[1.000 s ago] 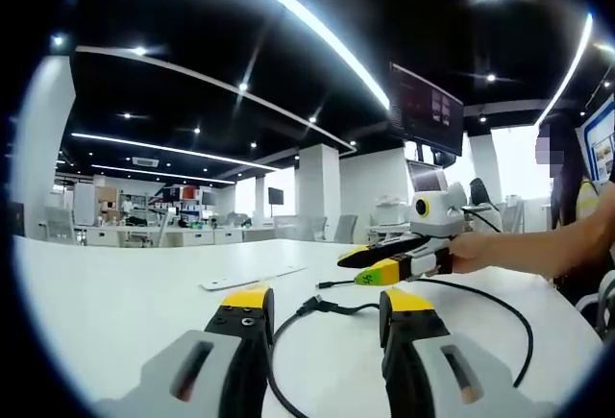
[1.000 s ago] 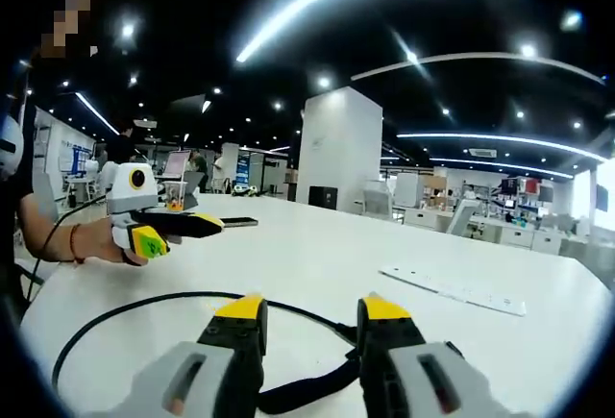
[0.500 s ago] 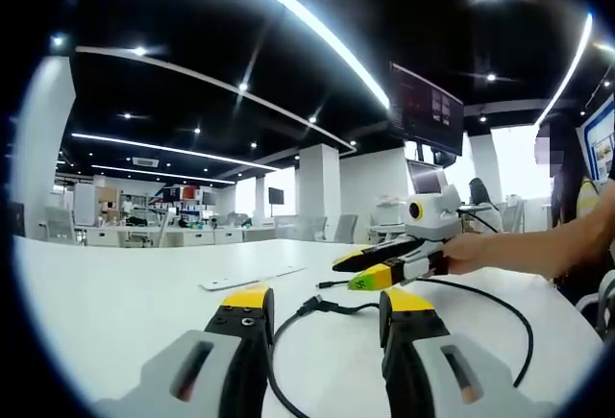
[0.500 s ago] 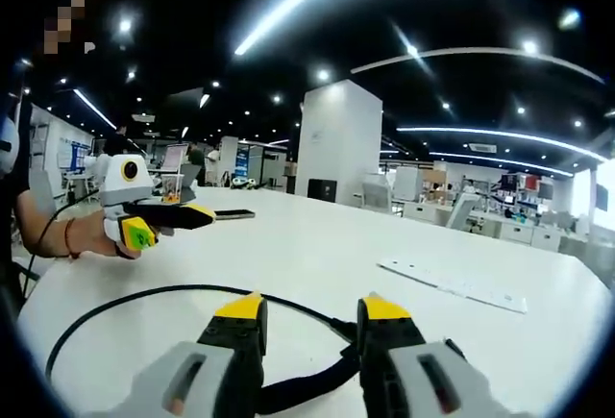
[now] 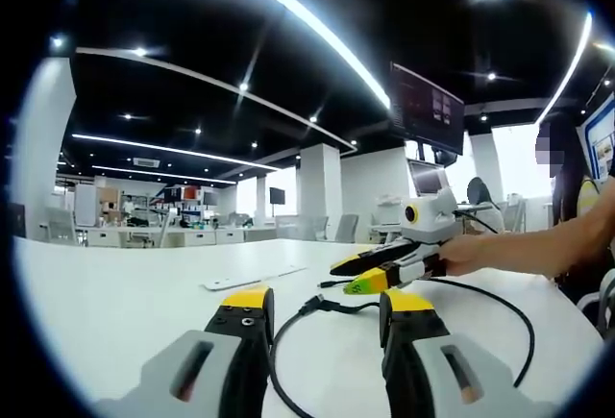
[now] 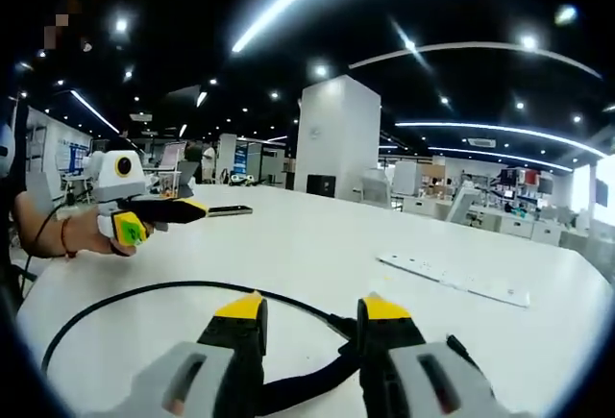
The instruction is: Find the charging cable on the desk, coil it up and secure with Velcro.
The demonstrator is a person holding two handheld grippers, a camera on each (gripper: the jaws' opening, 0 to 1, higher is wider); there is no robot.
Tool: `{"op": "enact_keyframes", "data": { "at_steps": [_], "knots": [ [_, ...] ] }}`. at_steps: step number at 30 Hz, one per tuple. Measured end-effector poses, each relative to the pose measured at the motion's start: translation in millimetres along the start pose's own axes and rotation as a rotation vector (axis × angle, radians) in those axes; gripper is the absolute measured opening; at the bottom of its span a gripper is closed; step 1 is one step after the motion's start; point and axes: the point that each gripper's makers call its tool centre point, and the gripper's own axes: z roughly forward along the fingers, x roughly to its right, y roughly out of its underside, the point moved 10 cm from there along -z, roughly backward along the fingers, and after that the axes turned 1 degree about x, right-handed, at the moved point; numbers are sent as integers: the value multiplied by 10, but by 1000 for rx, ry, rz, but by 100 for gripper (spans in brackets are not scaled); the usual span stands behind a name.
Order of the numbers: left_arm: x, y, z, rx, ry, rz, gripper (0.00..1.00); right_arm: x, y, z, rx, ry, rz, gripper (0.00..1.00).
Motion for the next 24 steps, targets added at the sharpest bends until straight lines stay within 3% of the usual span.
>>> {"op": "enact_keyframes", "data": {
  "at_steps": [24],
  "knots": [
    [3,9,38,-5,8,1,44,235,92,206,-126,-10,-20,38]
  ]
}}
